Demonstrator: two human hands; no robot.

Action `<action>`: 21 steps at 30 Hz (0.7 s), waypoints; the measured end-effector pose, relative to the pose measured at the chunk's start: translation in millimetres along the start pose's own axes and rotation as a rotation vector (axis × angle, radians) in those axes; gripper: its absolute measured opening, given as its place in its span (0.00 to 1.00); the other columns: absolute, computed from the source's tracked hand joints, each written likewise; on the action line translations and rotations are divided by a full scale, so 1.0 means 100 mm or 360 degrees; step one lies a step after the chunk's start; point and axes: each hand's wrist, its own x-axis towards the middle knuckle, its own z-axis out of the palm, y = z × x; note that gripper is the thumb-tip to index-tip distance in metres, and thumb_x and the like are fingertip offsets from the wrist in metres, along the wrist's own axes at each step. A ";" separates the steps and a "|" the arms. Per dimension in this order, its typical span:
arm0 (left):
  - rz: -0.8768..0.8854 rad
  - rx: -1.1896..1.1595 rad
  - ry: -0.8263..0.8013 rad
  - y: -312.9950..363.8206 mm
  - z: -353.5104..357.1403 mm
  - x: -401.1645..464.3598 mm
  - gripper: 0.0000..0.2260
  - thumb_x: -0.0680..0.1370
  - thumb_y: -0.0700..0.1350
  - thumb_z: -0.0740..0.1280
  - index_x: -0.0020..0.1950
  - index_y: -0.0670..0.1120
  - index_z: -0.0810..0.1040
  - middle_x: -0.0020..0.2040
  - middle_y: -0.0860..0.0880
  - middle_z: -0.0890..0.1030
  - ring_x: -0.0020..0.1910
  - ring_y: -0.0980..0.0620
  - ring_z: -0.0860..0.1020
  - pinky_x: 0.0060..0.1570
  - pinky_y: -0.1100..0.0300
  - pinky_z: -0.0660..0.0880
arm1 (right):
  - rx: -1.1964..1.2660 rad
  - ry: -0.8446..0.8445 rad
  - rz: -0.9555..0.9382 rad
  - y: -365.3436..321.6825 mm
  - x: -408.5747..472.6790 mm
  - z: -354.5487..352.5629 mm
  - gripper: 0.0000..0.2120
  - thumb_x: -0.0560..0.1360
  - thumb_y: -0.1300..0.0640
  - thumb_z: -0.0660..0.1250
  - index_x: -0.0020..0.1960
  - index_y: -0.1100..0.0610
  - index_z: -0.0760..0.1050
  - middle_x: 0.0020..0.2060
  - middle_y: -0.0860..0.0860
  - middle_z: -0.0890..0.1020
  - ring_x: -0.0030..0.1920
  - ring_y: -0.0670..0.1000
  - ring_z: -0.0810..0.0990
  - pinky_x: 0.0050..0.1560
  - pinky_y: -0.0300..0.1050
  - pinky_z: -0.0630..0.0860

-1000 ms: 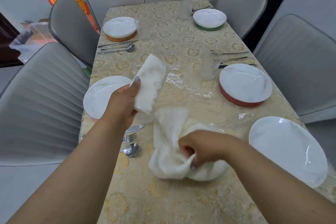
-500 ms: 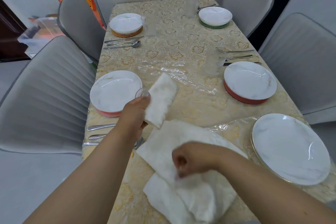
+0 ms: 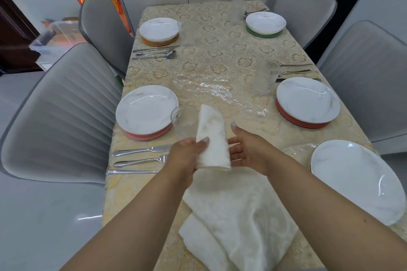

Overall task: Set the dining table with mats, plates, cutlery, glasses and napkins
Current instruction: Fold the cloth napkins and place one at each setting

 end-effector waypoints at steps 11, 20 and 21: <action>-0.0209 0.0207 -0.0109 -0.13 -0.07 -0.08 0.10 0.79 0.47 0.67 0.48 0.40 0.78 0.49 0.41 0.84 0.40 0.48 0.83 0.38 0.58 0.81 | 0.0375 0.0158 -0.0072 0.17 -0.05 0.27 0.11 0.74 0.68 0.67 0.57 0.67 0.76 0.52 0.64 0.82 0.51 0.63 0.82 0.54 0.58 0.78; -0.0145 0.0190 -0.0253 0.02 -0.24 -0.13 0.10 0.78 0.44 0.68 0.54 0.38 0.79 0.46 0.43 0.85 0.41 0.48 0.83 0.44 0.55 0.81 | 0.0303 0.0134 -0.0215 0.21 -0.02 0.41 0.09 0.77 0.62 0.65 0.54 0.66 0.76 0.48 0.62 0.83 0.44 0.59 0.83 0.47 0.52 0.81; -0.0121 0.0170 -0.0245 0.02 -0.26 -0.13 0.11 0.78 0.43 0.67 0.56 0.38 0.79 0.47 0.43 0.85 0.42 0.48 0.83 0.43 0.56 0.81 | 0.0297 0.0113 -0.0207 0.22 -0.02 0.44 0.11 0.77 0.61 0.66 0.55 0.67 0.76 0.49 0.63 0.83 0.46 0.60 0.83 0.49 0.53 0.81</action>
